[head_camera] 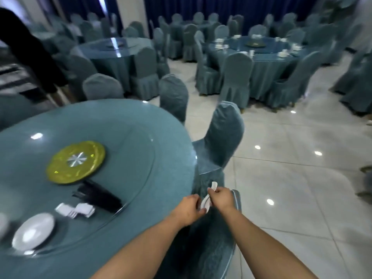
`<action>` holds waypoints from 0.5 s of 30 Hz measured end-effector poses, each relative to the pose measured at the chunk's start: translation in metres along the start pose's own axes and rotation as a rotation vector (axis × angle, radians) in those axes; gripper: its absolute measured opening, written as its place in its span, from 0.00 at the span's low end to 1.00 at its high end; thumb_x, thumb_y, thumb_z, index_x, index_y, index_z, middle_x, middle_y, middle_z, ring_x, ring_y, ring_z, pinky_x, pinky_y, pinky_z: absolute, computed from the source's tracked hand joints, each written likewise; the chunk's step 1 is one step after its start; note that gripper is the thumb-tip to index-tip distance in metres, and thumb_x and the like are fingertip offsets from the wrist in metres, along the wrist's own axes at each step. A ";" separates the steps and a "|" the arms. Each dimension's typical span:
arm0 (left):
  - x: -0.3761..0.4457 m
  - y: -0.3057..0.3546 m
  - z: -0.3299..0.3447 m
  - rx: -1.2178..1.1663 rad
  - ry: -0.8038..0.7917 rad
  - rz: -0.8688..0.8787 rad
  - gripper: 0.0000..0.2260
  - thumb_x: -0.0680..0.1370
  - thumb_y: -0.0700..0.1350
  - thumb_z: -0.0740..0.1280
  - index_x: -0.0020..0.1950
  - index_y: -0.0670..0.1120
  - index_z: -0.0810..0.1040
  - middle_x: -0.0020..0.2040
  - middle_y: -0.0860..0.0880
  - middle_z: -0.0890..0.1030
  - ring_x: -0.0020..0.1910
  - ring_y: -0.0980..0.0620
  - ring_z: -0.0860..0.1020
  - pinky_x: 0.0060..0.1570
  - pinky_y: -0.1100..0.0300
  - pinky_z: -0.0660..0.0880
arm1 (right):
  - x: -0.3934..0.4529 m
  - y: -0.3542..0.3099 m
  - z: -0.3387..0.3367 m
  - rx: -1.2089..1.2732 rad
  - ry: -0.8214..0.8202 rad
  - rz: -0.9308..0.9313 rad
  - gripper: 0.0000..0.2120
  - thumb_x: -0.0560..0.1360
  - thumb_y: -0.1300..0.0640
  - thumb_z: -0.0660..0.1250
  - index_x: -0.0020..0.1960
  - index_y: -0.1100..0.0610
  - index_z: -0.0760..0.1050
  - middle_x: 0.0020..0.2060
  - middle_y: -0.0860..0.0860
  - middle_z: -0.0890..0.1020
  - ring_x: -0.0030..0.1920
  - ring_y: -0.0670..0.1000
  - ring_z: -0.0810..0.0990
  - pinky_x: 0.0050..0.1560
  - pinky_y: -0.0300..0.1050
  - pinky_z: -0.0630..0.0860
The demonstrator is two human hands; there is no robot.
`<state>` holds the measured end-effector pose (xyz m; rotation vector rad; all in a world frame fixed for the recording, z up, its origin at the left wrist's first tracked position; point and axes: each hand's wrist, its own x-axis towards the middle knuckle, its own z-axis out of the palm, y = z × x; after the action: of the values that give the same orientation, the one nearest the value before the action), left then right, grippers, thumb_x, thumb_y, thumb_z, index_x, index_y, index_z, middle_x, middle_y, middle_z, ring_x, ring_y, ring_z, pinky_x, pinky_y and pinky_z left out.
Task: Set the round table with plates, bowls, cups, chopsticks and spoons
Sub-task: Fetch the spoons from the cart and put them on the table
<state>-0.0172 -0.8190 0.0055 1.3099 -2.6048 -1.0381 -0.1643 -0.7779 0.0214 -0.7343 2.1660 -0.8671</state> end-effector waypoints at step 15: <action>-0.078 -0.123 -0.062 -0.214 0.353 -0.479 0.06 0.73 0.49 0.67 0.44 0.49 0.73 0.41 0.49 0.78 0.41 0.48 0.76 0.38 0.58 0.69 | -0.038 -0.084 0.162 0.050 -0.325 -0.141 0.12 0.75 0.55 0.68 0.37 0.61 0.78 0.30 0.61 0.83 0.36 0.59 0.83 0.49 0.55 0.81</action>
<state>0.1385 -0.8479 0.0004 1.9027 -1.9154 -0.9833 0.0015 -0.8623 0.0099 -0.9423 1.8169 -0.8068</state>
